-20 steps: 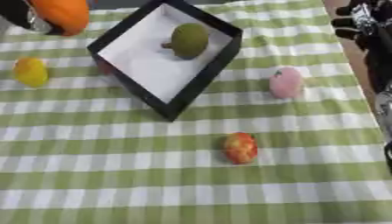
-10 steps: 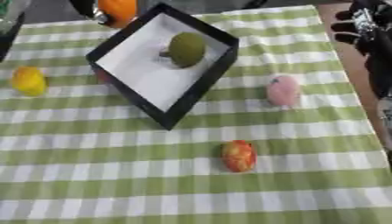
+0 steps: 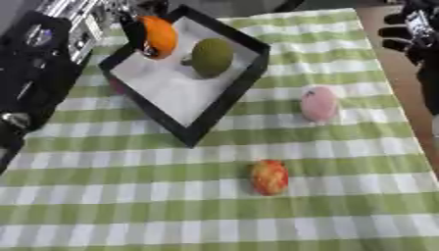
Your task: Pick up objects on the table and place them in the box.
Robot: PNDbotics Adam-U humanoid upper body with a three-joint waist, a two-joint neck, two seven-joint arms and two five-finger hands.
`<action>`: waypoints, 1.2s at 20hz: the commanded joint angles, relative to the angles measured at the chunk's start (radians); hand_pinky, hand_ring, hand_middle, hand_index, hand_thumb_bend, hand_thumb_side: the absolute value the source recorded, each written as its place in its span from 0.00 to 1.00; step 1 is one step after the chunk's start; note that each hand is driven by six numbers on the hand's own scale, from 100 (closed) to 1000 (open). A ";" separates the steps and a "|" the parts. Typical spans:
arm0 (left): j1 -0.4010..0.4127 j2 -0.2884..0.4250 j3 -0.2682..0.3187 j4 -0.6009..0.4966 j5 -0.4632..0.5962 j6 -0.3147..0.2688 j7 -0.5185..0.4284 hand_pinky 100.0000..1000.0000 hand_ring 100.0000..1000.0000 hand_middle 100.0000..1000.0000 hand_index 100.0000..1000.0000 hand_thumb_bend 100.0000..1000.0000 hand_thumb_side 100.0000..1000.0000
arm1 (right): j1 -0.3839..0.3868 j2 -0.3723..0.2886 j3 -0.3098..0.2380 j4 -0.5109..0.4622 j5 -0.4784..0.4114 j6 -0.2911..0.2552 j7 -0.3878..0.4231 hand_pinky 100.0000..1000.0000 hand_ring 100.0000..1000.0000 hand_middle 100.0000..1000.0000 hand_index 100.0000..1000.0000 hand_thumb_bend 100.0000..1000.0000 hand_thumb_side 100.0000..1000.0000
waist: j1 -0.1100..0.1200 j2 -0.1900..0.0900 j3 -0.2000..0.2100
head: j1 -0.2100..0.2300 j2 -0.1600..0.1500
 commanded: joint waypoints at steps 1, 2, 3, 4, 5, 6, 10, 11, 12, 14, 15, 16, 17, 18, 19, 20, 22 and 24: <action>-0.012 0.002 0.025 0.022 -0.013 -0.002 0.026 0.69 0.67 0.63 0.61 0.61 0.00 | -0.014 -0.013 -0.006 -0.020 -0.003 0.000 0.001 0.78 0.72 0.65 0.89 0.00 0.57 | -0.013 -0.014 -0.002 | 0.004 -0.013; -0.009 0.001 0.028 0.027 -0.010 -0.002 0.023 0.72 0.71 0.69 0.69 0.68 0.00 | -0.013 -0.013 -0.007 -0.020 -0.003 0.000 0.000 0.78 0.72 0.65 0.89 0.00 0.57 | -0.013 -0.015 -0.002 | 0.004 -0.013; -0.007 0.001 0.030 0.030 -0.006 -0.003 0.017 0.75 0.76 0.74 0.77 0.71 0.00 | -0.012 -0.014 -0.007 -0.021 -0.003 0.000 0.000 0.78 0.72 0.65 0.89 0.00 0.56 | -0.014 -0.015 -0.001 | 0.004 -0.012; -0.005 0.002 0.033 0.031 -0.001 -0.004 0.010 0.78 0.78 0.77 0.82 0.75 0.00 | -0.011 -0.014 -0.007 -0.021 -0.003 0.000 0.000 0.78 0.72 0.65 0.89 0.00 0.57 | -0.014 -0.016 -0.001 | 0.004 -0.011; -0.004 0.003 0.035 0.029 0.005 -0.006 0.003 0.80 0.80 0.79 0.85 0.79 0.06 | -0.011 -0.014 -0.008 -0.021 -0.003 0.000 0.000 0.78 0.72 0.65 0.89 0.00 0.57 | -0.014 -0.016 0.000 | 0.004 -0.011; -0.004 0.005 0.038 0.023 0.012 -0.008 -0.003 0.81 0.82 0.81 0.87 0.81 0.14 | -0.010 -0.015 -0.008 -0.021 -0.003 -0.001 0.000 0.78 0.72 0.65 0.89 0.00 0.57 | -0.014 -0.017 0.001 | 0.004 -0.010; -0.006 0.015 0.048 -0.010 0.044 -0.002 -0.018 0.80 0.81 0.80 0.87 0.79 0.15 | -0.008 -0.016 -0.008 -0.020 -0.003 0.000 -0.001 0.78 0.72 0.65 0.89 0.00 0.57 | -0.013 -0.020 0.004 | 0.002 -0.003; -0.006 0.018 0.052 -0.020 0.051 0.004 -0.019 0.80 0.80 0.79 0.87 0.77 0.14 | -0.007 -0.017 -0.008 -0.020 -0.003 0.000 -0.001 0.78 0.72 0.65 0.89 0.00 0.56 | -0.013 -0.021 0.005 | 0.001 -0.001; -0.008 0.021 0.056 -0.030 0.060 0.012 -0.019 0.80 0.80 0.78 0.86 0.76 0.14 | -0.006 -0.018 -0.008 -0.020 -0.003 0.000 -0.001 0.78 0.72 0.65 0.89 0.00 0.56 | -0.012 -0.023 0.007 | 0.000 0.001; -0.012 0.032 0.066 -0.045 0.078 0.027 -0.018 0.80 0.80 0.78 0.86 0.74 0.11 | -0.004 -0.019 -0.009 -0.020 -0.003 -0.001 -0.002 0.78 0.72 0.65 0.89 0.00 0.56 | -0.011 -0.026 0.010 | -0.002 0.003; -0.014 0.038 0.071 -0.051 0.087 0.035 -0.017 0.79 0.79 0.77 0.85 0.73 0.11 | -0.003 -0.020 -0.009 -0.020 -0.004 -0.001 -0.002 0.78 0.72 0.65 0.88 0.00 0.56 | -0.011 -0.028 0.011 | -0.003 0.004; -0.016 0.048 0.077 -0.056 0.097 0.044 -0.016 0.79 0.79 0.77 0.85 0.73 0.10 | -0.002 -0.022 -0.010 -0.020 -0.004 -0.001 -0.003 0.78 0.72 0.65 0.88 0.00 0.56 | -0.011 -0.030 0.014 | -0.006 0.006; -0.018 0.059 0.084 -0.061 0.108 0.052 -0.014 0.79 0.79 0.77 0.85 0.72 0.10 | 0.000 -0.024 -0.010 -0.020 -0.004 -0.002 -0.003 0.78 0.72 0.65 0.88 0.00 0.56 | -0.011 -0.032 0.016 | -0.008 0.008; -0.019 0.073 0.090 -0.064 0.118 0.061 -0.013 0.79 0.79 0.77 0.85 0.71 0.08 | 0.002 -0.026 -0.011 -0.020 -0.004 -0.002 -0.004 0.78 0.72 0.65 0.88 0.00 0.56 | -0.010 -0.033 0.019 | -0.010 0.010; -0.021 0.086 0.096 -0.066 0.129 0.069 -0.013 0.79 0.79 0.77 0.85 0.71 0.08 | 0.004 -0.027 -0.012 -0.019 -0.004 -0.003 -0.005 0.78 0.72 0.65 0.88 0.00 0.56 | -0.010 -0.035 0.021 | -0.011 0.012; -0.022 0.103 0.102 -0.064 0.141 0.076 -0.017 0.79 0.79 0.77 0.85 0.70 0.08 | 0.006 -0.030 -0.013 -0.019 -0.004 -0.004 -0.006 0.78 0.72 0.65 0.88 0.00 0.56 | -0.010 -0.037 0.025 | -0.014 0.013; -0.021 0.143 0.112 -0.060 0.168 0.085 -0.030 0.79 0.79 0.77 0.85 0.69 0.08 | 0.012 -0.035 -0.016 -0.019 -0.003 -0.005 -0.009 0.78 0.72 0.65 0.88 0.00 0.56 | -0.009 -0.040 0.032 | -0.023 0.018; -0.017 0.182 0.120 -0.054 0.192 0.092 -0.046 0.79 0.79 0.76 0.84 0.69 0.10 | 0.017 -0.039 -0.019 -0.018 -0.003 -0.007 -0.013 0.78 0.72 0.65 0.88 0.00 0.55 | -0.010 -0.041 0.040 | -0.034 0.021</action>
